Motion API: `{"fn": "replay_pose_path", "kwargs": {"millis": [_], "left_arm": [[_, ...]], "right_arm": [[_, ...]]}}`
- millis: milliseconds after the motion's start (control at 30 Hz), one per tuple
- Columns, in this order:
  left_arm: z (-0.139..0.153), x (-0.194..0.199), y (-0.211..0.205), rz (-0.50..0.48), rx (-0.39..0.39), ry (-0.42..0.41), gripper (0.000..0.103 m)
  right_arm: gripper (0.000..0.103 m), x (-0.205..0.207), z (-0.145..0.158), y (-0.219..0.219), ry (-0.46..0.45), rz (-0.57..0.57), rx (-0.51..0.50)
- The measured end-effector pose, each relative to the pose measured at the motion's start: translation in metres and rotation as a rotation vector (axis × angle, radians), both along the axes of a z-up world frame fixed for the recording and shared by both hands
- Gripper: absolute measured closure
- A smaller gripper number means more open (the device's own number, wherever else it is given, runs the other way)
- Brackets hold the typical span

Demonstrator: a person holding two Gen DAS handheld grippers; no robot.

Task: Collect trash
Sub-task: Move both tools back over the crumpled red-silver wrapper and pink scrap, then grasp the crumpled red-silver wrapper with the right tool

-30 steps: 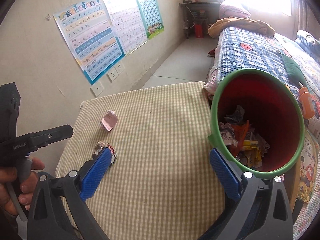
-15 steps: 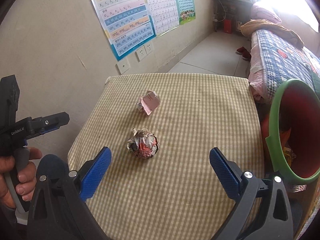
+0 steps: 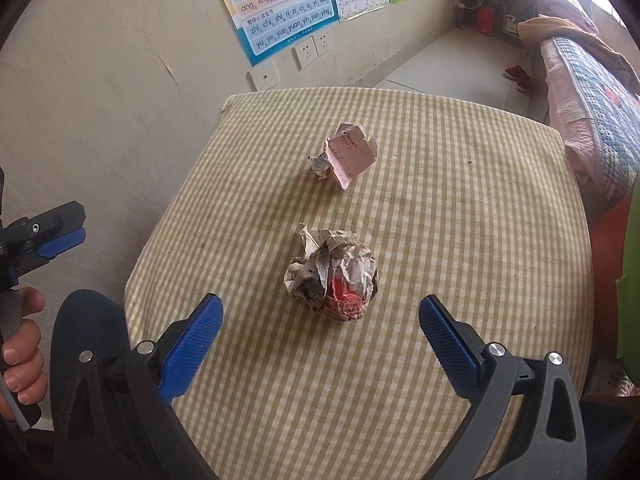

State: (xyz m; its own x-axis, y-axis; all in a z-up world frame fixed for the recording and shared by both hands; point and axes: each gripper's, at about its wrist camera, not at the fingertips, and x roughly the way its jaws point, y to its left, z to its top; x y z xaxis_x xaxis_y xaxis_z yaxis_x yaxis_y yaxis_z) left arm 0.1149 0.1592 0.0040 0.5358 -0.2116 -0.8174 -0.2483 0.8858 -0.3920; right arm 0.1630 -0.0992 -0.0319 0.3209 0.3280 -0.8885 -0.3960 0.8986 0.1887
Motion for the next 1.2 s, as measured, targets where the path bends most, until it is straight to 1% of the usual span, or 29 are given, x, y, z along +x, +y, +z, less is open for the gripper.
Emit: {"fn": "replay_pose_path", "kwargs": {"millis": [167, 433, 500, 633, 700, 733, 867, 933, 1033, 1100, 1200], "left_arm": [[-0.016, 0.011, 0.006, 0.011, -0.015, 0.031, 0.006], [-0.024, 0.036, -0.005, -0.035, -0.008, 0.052, 0.006], [-0.025, 0.041, -0.007, -0.045, -0.003, 0.055, 0.006], [-0.027, 0.048, -0.010, -0.053, 0.003, 0.064, 0.006], [-0.028, 0.051, -0.011, -0.057, 0.006, 0.067, 0.006], [-0.028, 0.052, -0.012, -0.059, 0.007, 0.069, 0.006], [-0.028, 0.055, -0.016, -0.067, 0.012, 0.074, 0.006], [-0.028, 0.056, -0.018, -0.071, 0.014, 0.077, 0.006], [-0.027, 0.056, -0.021, -0.082, 0.021, 0.078, 0.006], [-0.023, 0.056, -0.024, -0.089, 0.021, 0.076, 0.006], [-0.013, 0.055, -0.030, -0.101, 0.028, 0.055, 0.006]], "right_arm": [[0.008, 0.012, -0.015, 0.010, 0.023, 0.009, -0.013], [0.010, 0.029, -0.035, 0.009, 0.060, -0.003, -0.013], [0.014, 0.032, -0.040, 0.011, 0.070, 0.005, -0.018], [0.019, 0.037, -0.053, 0.018, 0.094, 0.022, -0.021], [0.027, 0.039, -0.059, 0.022, 0.108, 0.031, -0.024], [0.028, 0.039, -0.061, 0.024, 0.110, 0.034, -0.036], [0.040, 0.042, -0.065, 0.024, 0.091, 0.038, -0.068], [0.042, 0.043, -0.067, 0.022, 0.084, 0.047, -0.082], [0.048, 0.044, -0.067, 0.022, 0.077, 0.060, -0.090], [0.054, 0.043, -0.065, 0.021, 0.079, 0.066, -0.087], [0.057, 0.041, -0.054, 0.016, 0.072, 0.074, -0.076]]}}
